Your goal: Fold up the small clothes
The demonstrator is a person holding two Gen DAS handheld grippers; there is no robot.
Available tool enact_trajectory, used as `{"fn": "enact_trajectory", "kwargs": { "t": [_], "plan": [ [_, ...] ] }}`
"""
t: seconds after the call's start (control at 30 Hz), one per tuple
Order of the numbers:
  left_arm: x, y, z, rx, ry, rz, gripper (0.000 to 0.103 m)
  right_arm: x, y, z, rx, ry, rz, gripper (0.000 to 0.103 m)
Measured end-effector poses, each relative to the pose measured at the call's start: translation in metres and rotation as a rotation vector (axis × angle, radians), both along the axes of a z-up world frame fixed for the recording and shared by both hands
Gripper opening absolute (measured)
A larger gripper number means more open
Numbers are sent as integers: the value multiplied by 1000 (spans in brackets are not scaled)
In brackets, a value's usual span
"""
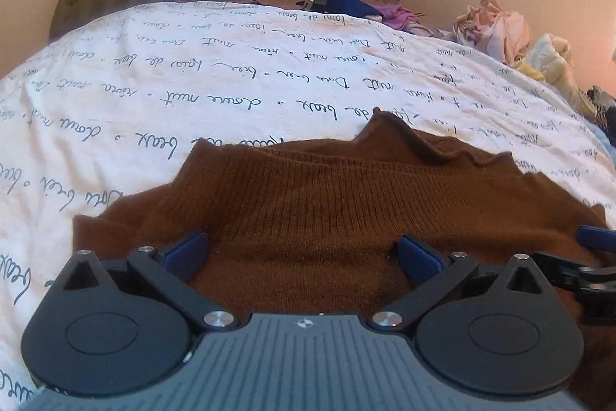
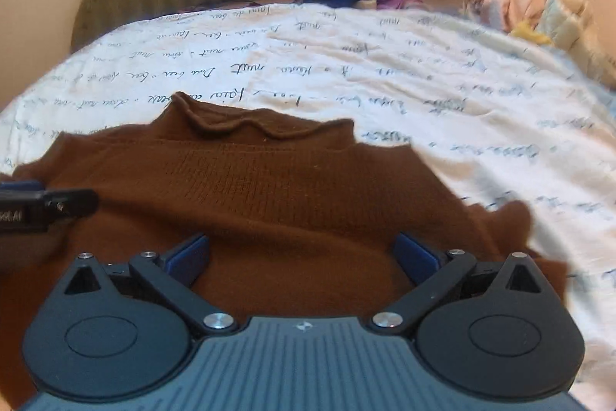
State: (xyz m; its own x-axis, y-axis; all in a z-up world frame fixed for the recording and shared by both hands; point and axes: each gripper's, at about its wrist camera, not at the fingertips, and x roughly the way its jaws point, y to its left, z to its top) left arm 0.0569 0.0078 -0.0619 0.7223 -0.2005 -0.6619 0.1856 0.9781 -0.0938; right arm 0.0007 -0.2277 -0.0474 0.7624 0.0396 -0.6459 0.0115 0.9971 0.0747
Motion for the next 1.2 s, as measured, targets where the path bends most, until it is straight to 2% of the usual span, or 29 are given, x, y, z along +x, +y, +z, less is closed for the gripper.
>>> {"fn": "enact_trajectory", "kwargs": {
  "t": [0.07,0.1,0.13,0.23,0.5,0.63,0.73,0.83,0.93,1.07,1.2],
  "plan": [
    [-1,-2,-1,14,-11,-2,103,-13,-2,-5,10,-17,-12,103],
    [-1,-3,-1,18,-10,-5,103,-16,-1,-15,-43,-15,-5,103],
    [-1,-4,0,20,-8,-4,103,-21,-3,-24,-70,-50,22,103],
    [-2,-4,0,21,-12,-8,103,-23,-7,-20,-40,-56,8,103],
    [-6,-4,3,28,-9,-16,103,-26,-1,-21,-74,-84,-4,103],
    [-13,5,10,-13,-3,-13,103,-26,0,-21,-80,-91,-8,103],
    [-17,8,12,6,5,-39,103,-26,1,-21,-88,-95,-8,103],
    [-23,15,16,33,6,-10,103,-27,1,-22,-88,-100,-9,103],
    [-33,33,25,-12,22,4,103,-28,2,-22,-92,-103,-9,103],
    [-58,70,38,-111,64,-52,103,-28,2,-21,-89,-106,-10,103],
    [-86,128,32,-341,164,-50,103,-29,2,-21,-87,-108,-11,103]
  ]
}}
